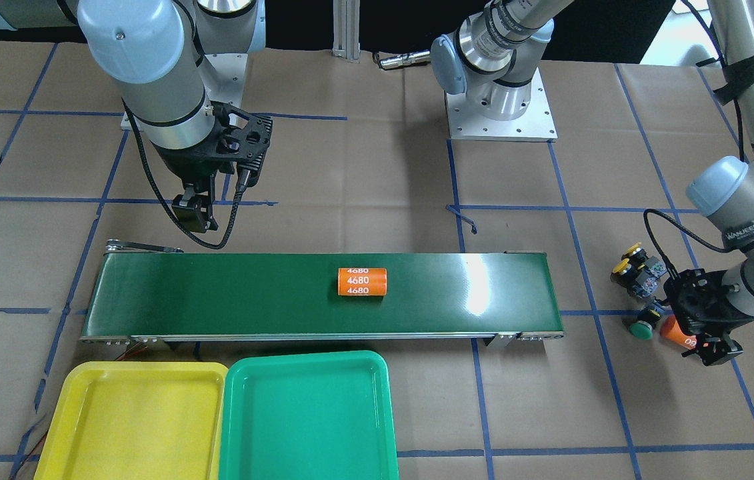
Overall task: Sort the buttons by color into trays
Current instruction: 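Return the left gripper to the pile and grasp another orange cell, then place the second orange cell on the conveyor with the left gripper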
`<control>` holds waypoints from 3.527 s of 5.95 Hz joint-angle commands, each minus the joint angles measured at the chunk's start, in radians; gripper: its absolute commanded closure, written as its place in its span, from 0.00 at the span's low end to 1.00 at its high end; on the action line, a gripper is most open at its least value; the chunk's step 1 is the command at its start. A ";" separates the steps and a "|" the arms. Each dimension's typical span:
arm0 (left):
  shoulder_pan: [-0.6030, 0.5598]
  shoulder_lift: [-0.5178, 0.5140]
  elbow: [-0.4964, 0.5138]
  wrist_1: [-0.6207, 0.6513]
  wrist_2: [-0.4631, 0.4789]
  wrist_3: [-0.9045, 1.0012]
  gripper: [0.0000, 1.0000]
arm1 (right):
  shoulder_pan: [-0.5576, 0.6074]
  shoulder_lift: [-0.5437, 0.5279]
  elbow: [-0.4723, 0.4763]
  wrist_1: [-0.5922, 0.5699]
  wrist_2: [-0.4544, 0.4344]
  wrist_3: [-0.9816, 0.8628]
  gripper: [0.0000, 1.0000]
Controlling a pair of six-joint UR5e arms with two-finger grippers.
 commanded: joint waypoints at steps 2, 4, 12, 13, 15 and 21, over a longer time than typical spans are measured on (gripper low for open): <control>0.031 -0.052 0.013 -0.006 0.044 0.189 0.02 | 0.001 -0.012 0.006 0.021 0.004 -0.001 0.00; 0.034 -0.072 0.020 0.002 0.052 0.252 0.02 | 0.036 -0.023 0.029 0.022 0.014 -0.018 0.00; 0.009 0.013 0.065 -0.179 0.011 0.041 1.00 | 0.075 -0.023 0.037 -0.035 0.059 -0.114 0.00; -0.099 0.059 0.065 -0.223 0.011 -0.057 1.00 | 0.075 -0.034 0.037 -0.043 0.057 -0.097 0.00; -0.301 0.110 0.039 -0.271 -0.008 -0.362 1.00 | 0.075 -0.034 0.035 -0.054 0.056 -0.061 0.00; -0.424 0.173 -0.139 -0.197 -0.124 -0.492 0.02 | 0.075 -0.034 0.026 -0.054 0.059 -0.052 0.00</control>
